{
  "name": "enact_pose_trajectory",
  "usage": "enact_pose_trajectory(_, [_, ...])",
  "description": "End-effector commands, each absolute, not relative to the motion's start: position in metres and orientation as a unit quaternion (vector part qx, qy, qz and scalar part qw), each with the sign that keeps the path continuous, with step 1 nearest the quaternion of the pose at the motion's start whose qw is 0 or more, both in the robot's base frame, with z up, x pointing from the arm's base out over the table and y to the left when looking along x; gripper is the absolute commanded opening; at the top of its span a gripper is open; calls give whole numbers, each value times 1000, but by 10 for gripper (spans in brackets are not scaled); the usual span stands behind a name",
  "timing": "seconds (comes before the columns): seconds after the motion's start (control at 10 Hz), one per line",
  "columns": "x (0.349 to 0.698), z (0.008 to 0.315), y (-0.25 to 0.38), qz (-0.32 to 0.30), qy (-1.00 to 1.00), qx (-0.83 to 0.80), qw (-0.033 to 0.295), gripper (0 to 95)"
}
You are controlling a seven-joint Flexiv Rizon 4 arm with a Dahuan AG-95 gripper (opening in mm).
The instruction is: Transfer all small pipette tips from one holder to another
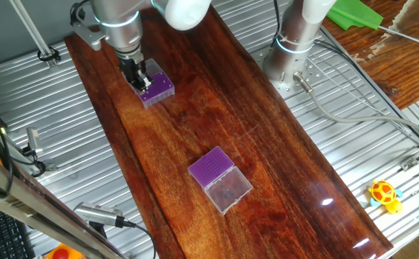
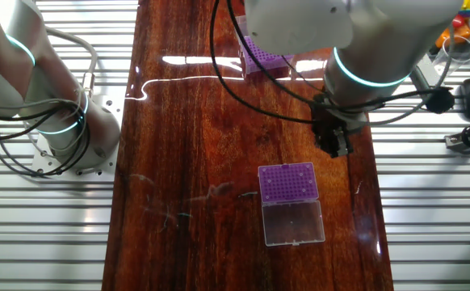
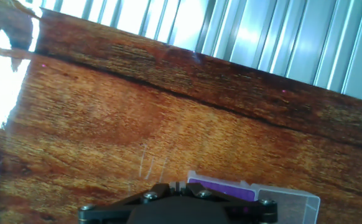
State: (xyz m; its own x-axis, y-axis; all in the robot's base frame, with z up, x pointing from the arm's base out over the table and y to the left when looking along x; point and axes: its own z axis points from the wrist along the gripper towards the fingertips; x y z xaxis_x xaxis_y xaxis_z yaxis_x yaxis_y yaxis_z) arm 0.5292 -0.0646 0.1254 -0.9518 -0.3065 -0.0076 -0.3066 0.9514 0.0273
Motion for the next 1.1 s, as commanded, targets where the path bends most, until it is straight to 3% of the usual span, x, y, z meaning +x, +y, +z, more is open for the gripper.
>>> enact_pose_trajectory(0.1, [530,126,-65,10,985,-172,-8,0])
enact_pose_trajectory(0.4, [530,126,-65,6,984,-177,-19,0])
enact_pose_trajectory(0.5, [530,124,-65,7,984,-178,-20,190])
enact_pose_trajectory(1.1, [532,98,-84,15,985,-172,-16,190])
